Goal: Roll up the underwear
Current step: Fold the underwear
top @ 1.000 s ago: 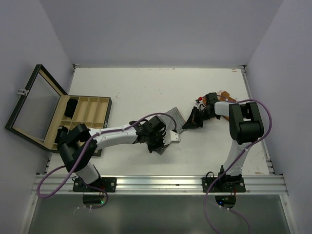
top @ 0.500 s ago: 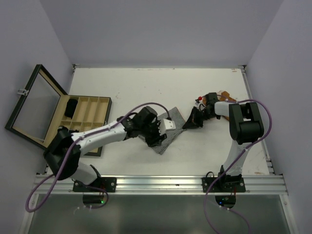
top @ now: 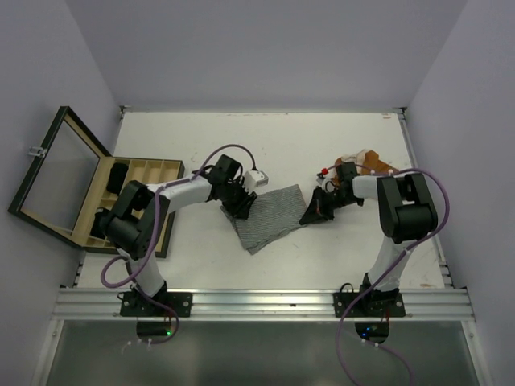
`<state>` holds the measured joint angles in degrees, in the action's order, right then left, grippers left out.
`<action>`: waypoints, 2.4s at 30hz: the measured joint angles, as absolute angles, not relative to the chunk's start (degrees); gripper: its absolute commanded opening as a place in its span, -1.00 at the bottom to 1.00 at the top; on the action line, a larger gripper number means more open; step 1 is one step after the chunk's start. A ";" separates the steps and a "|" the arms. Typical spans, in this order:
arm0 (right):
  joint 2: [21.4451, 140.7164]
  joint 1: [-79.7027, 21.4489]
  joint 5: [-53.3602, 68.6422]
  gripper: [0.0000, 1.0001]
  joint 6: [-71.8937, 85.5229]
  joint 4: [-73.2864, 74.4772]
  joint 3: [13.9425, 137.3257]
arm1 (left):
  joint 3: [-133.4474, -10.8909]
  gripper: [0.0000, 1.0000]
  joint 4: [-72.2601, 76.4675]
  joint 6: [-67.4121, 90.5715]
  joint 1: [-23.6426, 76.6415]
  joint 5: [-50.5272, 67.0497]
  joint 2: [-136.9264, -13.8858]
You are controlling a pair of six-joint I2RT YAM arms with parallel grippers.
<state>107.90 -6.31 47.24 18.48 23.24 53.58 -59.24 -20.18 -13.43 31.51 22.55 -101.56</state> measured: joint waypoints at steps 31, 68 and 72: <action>104.03 -9.41 47.37 -0.87 32.53 12.67 64.23 | -63.86 -0.28 2.57 -8.60 47.37 29.47 -103.28; 98.80 -9.32 52.73 -0.30 22.83 11.31 70.67 | -65.78 0.01 -5.39 -5.50 35.20 37.93 -88.90; 100.47 -9.61 54.59 -0.31 22.50 11.18 69.97 | -65.67 0.02 -3.92 -1.98 25.98 42.94 -92.03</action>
